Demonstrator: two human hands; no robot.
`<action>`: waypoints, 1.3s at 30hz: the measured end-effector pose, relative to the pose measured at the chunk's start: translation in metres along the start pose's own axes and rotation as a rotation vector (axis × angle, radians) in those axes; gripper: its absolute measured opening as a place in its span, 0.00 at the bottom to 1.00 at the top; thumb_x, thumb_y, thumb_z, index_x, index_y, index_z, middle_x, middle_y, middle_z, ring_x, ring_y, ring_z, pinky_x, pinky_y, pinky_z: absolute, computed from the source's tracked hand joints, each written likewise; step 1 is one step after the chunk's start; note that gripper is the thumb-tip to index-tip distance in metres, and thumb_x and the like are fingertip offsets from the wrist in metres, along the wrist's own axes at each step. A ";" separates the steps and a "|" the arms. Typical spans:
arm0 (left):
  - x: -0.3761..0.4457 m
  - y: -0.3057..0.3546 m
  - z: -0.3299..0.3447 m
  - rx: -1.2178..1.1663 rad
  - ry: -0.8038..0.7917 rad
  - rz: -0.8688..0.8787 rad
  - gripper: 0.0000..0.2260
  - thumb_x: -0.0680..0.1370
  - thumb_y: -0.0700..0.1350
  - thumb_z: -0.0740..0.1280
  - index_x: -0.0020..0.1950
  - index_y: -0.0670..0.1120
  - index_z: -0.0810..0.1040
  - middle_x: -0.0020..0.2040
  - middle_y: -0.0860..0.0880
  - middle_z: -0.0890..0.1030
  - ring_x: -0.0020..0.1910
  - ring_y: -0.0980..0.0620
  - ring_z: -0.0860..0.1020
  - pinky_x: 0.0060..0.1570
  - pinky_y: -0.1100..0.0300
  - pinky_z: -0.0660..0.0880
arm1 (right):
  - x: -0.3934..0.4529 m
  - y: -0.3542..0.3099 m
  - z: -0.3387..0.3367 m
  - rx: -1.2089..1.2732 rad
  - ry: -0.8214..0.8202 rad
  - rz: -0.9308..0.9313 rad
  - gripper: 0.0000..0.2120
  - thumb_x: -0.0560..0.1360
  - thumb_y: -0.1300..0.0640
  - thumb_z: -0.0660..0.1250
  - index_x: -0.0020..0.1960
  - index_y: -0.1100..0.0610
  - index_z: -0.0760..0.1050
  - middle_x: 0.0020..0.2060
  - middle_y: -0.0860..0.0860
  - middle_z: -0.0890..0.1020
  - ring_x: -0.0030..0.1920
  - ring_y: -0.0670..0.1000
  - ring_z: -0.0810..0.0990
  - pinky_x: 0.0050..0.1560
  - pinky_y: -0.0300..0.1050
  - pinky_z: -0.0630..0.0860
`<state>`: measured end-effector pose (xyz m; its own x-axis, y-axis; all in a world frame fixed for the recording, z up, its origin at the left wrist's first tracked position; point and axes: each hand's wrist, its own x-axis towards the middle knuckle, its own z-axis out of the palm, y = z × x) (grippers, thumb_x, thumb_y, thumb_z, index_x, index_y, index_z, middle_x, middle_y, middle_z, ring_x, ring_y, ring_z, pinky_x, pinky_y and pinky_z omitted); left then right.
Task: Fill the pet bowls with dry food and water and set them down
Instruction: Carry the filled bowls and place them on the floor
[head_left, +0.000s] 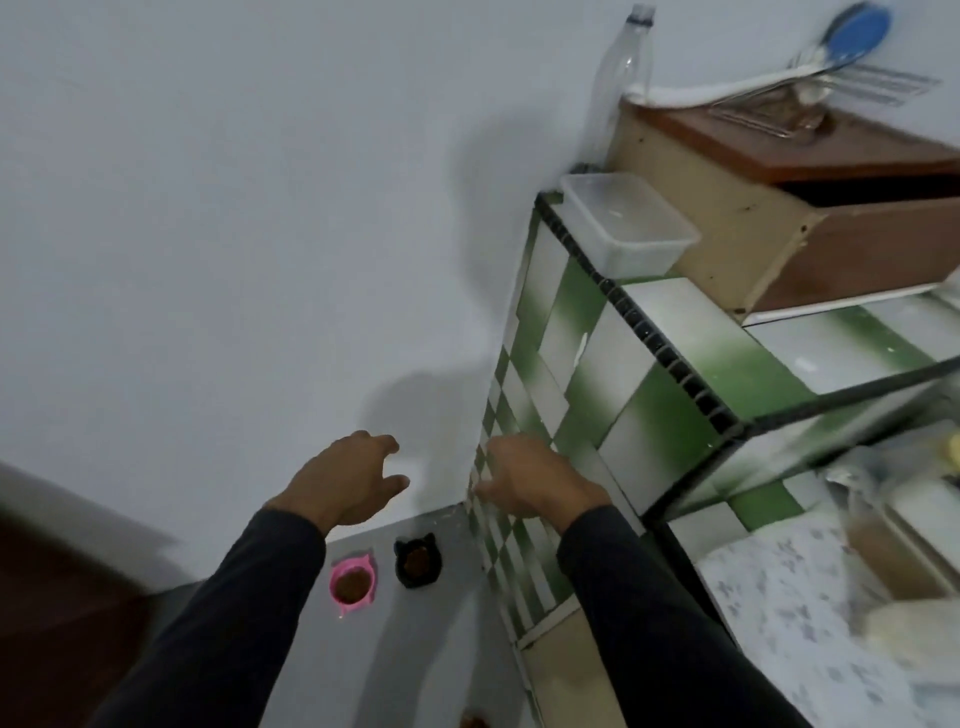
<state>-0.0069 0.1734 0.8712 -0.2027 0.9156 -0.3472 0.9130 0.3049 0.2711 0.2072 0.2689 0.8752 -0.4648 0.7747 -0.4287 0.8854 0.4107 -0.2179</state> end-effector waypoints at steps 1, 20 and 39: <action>-0.001 0.002 -0.003 0.010 0.007 0.030 0.27 0.82 0.60 0.64 0.79 0.52 0.66 0.73 0.46 0.73 0.69 0.46 0.74 0.67 0.51 0.73 | -0.010 0.000 -0.003 0.017 0.029 0.020 0.23 0.75 0.41 0.66 0.65 0.52 0.73 0.62 0.53 0.77 0.60 0.57 0.76 0.62 0.56 0.74; -0.104 0.069 0.010 0.022 -0.254 0.683 0.16 0.83 0.52 0.67 0.71 0.53 0.78 0.67 0.52 0.78 0.60 0.53 0.76 0.61 0.58 0.75 | -0.260 0.002 0.050 0.206 0.188 0.485 0.30 0.78 0.40 0.67 0.75 0.54 0.68 0.71 0.55 0.74 0.68 0.58 0.74 0.64 0.51 0.72; -0.286 0.239 0.117 0.295 -0.233 0.933 0.25 0.82 0.60 0.64 0.77 0.52 0.70 0.73 0.46 0.72 0.69 0.45 0.73 0.66 0.51 0.73 | -0.538 0.068 0.159 0.379 0.358 0.889 0.23 0.79 0.44 0.65 0.69 0.54 0.72 0.66 0.54 0.77 0.62 0.56 0.76 0.50 0.45 0.70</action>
<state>0.3104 -0.0460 0.9295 0.6839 0.6717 -0.2848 0.7290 -0.6142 0.3020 0.5183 -0.1963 0.9517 0.4396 0.8475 -0.2974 0.8257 -0.5116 -0.2376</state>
